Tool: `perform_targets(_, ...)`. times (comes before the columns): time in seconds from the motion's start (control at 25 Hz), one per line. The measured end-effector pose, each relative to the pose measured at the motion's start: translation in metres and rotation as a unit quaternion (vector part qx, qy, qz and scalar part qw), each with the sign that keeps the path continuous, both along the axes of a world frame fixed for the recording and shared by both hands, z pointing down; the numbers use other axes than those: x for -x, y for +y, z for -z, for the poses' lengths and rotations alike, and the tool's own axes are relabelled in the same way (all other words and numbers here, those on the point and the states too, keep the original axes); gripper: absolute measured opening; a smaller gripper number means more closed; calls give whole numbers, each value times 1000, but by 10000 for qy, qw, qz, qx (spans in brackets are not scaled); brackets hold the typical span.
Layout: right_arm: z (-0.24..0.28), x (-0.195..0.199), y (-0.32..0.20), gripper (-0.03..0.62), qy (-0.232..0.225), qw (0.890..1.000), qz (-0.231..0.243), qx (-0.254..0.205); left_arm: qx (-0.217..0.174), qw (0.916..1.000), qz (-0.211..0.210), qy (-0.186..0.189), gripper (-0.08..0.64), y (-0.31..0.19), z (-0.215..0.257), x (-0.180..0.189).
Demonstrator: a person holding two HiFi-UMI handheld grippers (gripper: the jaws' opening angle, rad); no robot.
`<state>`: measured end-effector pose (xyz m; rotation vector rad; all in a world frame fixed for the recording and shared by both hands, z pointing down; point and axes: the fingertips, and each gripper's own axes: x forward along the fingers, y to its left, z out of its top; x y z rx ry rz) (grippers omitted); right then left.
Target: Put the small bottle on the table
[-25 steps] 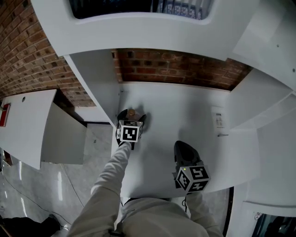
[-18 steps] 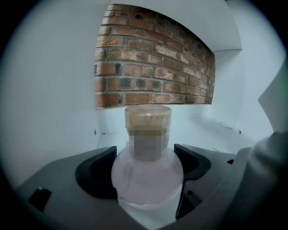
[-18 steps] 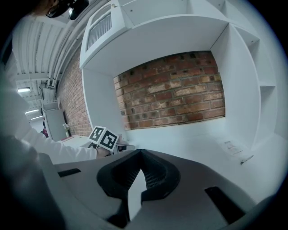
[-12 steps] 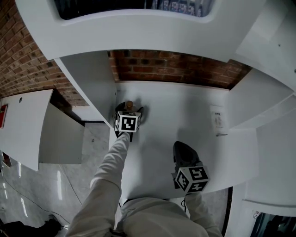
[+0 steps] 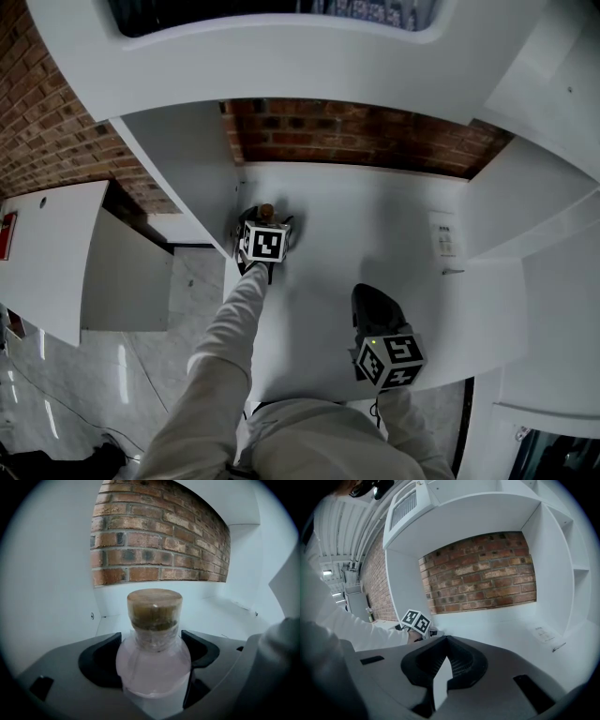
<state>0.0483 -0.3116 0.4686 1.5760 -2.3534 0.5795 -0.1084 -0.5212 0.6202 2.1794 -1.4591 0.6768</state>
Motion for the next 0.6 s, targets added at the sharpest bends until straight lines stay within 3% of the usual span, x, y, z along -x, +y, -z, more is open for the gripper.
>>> perform_targets(0.6,-1,5,1,28,-33,10000,30,15,50,9999,9,-162,394,-3,-3,0)
